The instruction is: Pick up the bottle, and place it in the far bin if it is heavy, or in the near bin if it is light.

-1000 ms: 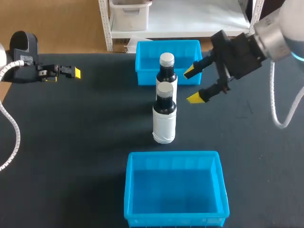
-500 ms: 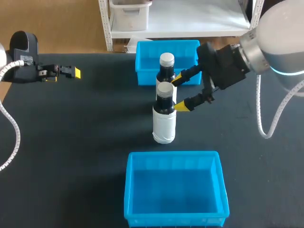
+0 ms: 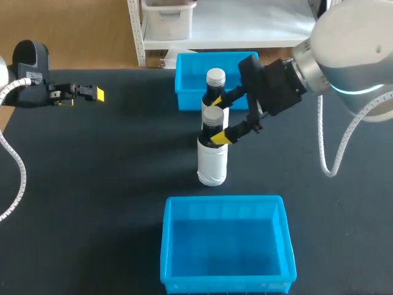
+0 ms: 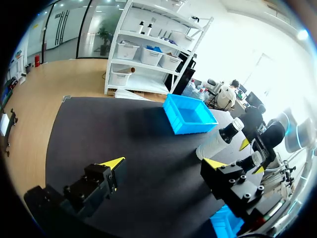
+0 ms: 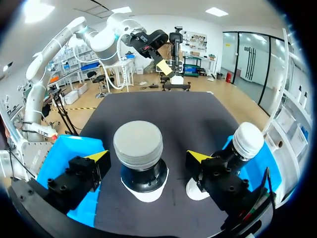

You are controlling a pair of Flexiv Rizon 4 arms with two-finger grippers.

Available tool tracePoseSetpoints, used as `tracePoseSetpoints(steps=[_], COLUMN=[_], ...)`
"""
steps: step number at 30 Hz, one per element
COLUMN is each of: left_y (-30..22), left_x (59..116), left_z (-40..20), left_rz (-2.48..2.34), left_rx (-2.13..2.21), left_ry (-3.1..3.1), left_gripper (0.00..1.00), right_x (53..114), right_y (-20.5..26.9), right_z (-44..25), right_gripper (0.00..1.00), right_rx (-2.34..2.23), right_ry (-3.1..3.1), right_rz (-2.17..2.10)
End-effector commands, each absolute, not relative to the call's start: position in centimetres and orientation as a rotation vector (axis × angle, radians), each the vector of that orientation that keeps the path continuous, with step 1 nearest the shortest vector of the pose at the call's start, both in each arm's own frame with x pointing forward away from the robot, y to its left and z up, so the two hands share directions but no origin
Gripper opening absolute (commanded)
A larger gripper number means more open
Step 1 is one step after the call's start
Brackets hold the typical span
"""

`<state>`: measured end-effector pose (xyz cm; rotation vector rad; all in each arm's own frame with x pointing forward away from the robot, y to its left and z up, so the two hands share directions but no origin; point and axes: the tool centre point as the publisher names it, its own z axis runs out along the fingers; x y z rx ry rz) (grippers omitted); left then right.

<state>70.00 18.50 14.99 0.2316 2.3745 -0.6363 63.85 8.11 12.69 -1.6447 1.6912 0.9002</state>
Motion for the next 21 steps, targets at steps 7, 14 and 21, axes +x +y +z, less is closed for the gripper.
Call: tracePoseSetpoints(steps=[7,14,21], left_y=[18.5,18.5,18.5], left_x=[70.0,70.0,70.0], left_z=[14.99,14.99,14.99], left_rz=[-0.636,-0.636,-0.636], left_rx=[0.232,0.232,0.232], left_ry=[2.374,2.374,2.374], left_gripper=[1.0,1.0,1.0], right_x=[64.38,64.43,64.64], right_y=[8.64,9.09,9.28], right_z=[11.98,11.71,11.63], right_gripper=[1.0,1.0,1.0], right_rx=[-1.634,-1.636,-1.639], right_ry=[1.691,1.683,1.683], right_rz=[0.923,0.939,0.943])
